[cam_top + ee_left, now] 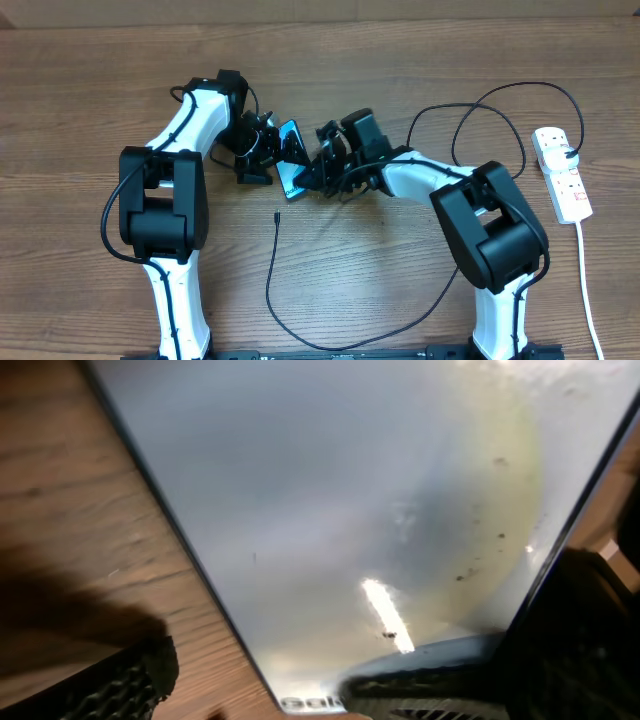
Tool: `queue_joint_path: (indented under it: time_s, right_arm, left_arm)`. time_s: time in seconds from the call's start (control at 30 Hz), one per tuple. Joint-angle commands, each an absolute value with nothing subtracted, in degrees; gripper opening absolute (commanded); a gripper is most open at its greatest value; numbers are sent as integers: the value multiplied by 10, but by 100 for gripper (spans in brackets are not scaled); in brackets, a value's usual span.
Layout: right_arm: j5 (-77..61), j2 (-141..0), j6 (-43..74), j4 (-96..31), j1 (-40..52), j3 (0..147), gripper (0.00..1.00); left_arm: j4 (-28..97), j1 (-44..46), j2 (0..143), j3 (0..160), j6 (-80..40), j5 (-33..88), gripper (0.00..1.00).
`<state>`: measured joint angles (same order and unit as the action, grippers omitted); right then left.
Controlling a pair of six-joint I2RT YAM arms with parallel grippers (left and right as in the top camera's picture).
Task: Plug charger to phone and switch on socket
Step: 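Grasp the phone's side with the right gripper and raise it upright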
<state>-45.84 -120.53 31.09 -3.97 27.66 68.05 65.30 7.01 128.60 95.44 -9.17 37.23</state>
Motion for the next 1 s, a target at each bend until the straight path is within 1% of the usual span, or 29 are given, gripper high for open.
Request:
queue_joint_path:
  time_s: [0.0,0.1,0.23,0.33,0.47,0.53,0.57,0.6,0.67,0.73,0.87,0.97]
  right_arm:
    - [-576,-1200,305,-4,251,686,4]
    - [-624,-1200,329,19,243,686,4]
    - [-671,-1200,378,53,241,686,4]
    - [-696,-1200,432,86,243,686,4]
    - [-714,-1200,495,109,244,686,4]
    - [-715,-1200,515,109,244,686,4]
    - [-715,-1200,526,109,244,686,4]
    - [-713,-1200,533,109,244,686,4]
    - [-705,-1200,551,109,244,686,4]
    - [-699,-1200,561,111,244,686,4]
    - [-693,-1200,571,113,244,686,4]
    - [-686,-1200,571,114,244,686,4]
  left_arm:
    - [653,54,1301,943,-25,477,98]
    - [637,34,1301,943,-7,578,97]
    - [606,16,1301,943,16,722,92]
    - [578,12,1301,943,17,783,86]
    - [551,12,1301,943,17,816,76]
    - [547,12,1301,943,17,823,68]
    - [545,12,1301,943,17,824,59]
    - [545,12,1301,943,17,824,52]
    - [545,12,1301,943,17,824,43]
    - [540,12,1301,943,12,824,40]
    - [521,10,1301,943,-12,824,38]
    - [503,10,1301,943,-33,824,30]
